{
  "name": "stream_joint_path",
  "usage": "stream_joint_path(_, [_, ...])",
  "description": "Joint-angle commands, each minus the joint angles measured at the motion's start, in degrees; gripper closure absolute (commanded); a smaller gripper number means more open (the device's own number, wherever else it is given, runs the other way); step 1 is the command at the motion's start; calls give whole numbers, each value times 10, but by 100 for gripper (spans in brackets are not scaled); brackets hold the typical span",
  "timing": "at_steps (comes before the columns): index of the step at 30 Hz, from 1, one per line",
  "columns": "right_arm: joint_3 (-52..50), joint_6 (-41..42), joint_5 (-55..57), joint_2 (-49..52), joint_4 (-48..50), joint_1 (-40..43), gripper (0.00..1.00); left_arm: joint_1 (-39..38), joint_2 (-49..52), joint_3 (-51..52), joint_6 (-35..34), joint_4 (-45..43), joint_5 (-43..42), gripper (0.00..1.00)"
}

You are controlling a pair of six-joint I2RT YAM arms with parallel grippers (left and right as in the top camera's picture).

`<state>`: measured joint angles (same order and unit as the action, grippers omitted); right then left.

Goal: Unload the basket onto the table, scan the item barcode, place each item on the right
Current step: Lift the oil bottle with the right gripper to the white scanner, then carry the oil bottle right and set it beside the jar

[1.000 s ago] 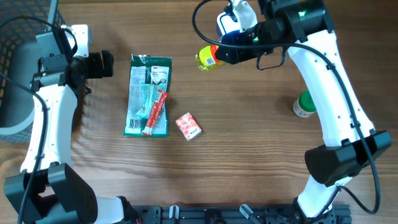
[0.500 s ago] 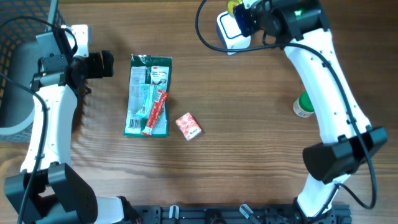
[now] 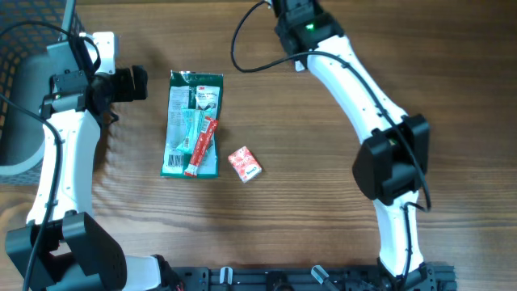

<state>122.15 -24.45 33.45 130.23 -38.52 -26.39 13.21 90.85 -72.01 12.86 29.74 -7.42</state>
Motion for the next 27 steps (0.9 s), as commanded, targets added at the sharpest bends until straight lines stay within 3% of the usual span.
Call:
stream_joint_path(1, [3, -14, 96, 26, 19, -2, 94, 2, -7, -8, 9, -1, -7, 0])
stream_joint_path(14, [2, 9, 96, 55, 16, -30, 95, 2, -7, -8, 9, -1, -7, 0])
stream_joint_path(20, [2, 11, 186, 53, 19, -30, 96, 2, -7, -8, 9, -1, -7, 0])
stream_joint_path(27, [2, 74, 208, -24, 3, -29, 96, 2, -7, -8, 9, -1, -7, 0])
